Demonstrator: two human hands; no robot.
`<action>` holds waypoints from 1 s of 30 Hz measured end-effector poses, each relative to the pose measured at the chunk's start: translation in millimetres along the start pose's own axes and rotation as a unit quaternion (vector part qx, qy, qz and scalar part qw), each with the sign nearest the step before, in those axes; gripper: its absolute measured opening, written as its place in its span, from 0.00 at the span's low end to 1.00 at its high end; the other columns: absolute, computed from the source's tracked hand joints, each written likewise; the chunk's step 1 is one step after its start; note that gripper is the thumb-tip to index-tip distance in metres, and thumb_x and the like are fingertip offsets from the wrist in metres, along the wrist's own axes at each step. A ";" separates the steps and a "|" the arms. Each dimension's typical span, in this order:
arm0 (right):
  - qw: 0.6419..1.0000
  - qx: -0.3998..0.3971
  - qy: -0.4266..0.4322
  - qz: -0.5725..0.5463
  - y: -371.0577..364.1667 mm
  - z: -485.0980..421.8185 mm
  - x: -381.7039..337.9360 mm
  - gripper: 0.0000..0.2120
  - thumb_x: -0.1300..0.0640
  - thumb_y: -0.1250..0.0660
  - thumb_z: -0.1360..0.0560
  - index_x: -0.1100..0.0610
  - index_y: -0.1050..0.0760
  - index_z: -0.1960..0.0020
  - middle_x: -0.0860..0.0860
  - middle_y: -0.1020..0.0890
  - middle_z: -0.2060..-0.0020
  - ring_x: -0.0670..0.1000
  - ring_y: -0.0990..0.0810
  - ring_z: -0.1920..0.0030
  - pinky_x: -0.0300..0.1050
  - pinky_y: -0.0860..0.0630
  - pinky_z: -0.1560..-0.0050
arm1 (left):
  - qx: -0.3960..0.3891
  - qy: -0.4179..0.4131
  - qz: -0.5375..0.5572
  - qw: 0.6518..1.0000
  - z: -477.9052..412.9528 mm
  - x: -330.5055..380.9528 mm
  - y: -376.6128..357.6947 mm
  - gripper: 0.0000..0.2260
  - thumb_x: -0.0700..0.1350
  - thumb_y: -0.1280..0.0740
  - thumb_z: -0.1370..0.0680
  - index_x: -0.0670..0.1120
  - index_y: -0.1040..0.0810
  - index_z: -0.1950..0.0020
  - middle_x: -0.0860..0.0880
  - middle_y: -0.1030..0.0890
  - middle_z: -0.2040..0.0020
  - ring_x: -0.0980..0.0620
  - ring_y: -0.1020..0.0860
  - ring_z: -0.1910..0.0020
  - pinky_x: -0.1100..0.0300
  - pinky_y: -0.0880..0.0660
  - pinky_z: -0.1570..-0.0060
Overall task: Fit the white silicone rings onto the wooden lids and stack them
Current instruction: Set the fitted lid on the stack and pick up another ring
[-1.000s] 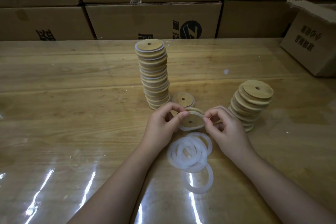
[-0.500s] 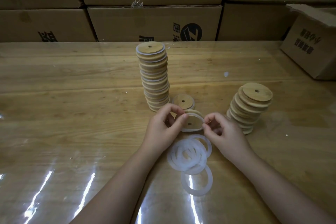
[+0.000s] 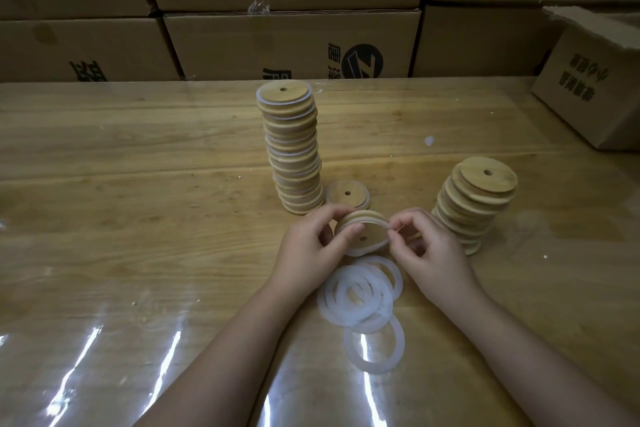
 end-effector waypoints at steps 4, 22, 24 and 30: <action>1.000 -0.007 -0.011 0.005 -1.1 0.6 2.3 0.06 0.67 0.32 0.29 0.57 0.25 0.57 0.46 0.22 0.59 0.43 0.23 0.62 0.29 0.30 0.65 | -0.008 0.006 0.019 1.000 -1.1 -1.6 0.3 0.06 0.53 0.33 0.27 0.58 0.22 0.51 0.57 0.20 0.60 0.58 0.30 0.71 0.66 0.33 0.68; 0.997 -0.051 -0.055 0.032 -7.9 0.3 9.3 0.12 0.65 0.32 0.29 0.48 0.29 0.60 0.43 0.25 0.63 0.41 0.24 0.63 0.30 0.30 0.65 | -0.002 0.041 0.030 0.999 -1.0 -4.9 1.1 0.05 0.45 0.31 0.24 0.55 0.22 0.52 0.47 0.23 0.68 0.47 0.30 0.74 0.52 0.29 0.72; 0.995 -0.080 -0.035 0.048 -12.0 1.9 5.0 0.09 0.63 0.32 0.29 0.50 0.28 0.60 0.44 0.24 0.61 0.44 0.23 0.62 0.36 0.26 0.62 | 0.003 0.057 0.033 0.998 0.0 -8.3 1.9 0.03 0.46 0.31 0.25 0.51 0.21 0.52 0.47 0.27 0.73 0.52 0.32 0.75 0.54 0.31 0.72; 0.997 -0.070 -0.015 0.010 -8.5 1.4 -2.5 0.05 0.67 0.33 0.30 0.59 0.26 0.59 0.49 0.23 0.57 0.48 0.23 0.60 0.43 0.25 0.61 | -0.007 -0.015 -0.002 1.000 3.3 6.9 -0.5 0.08 0.44 0.28 0.28 0.48 0.19 0.49 0.58 0.20 0.60 0.63 0.29 0.69 0.70 0.34 0.66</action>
Point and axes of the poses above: each hand's wrist, its own z-axis away from the middle knuckle, its own y-axis out of the back of the hand, x = y × z, the point moved 8 cm from there along -z, towards the middle knuckle
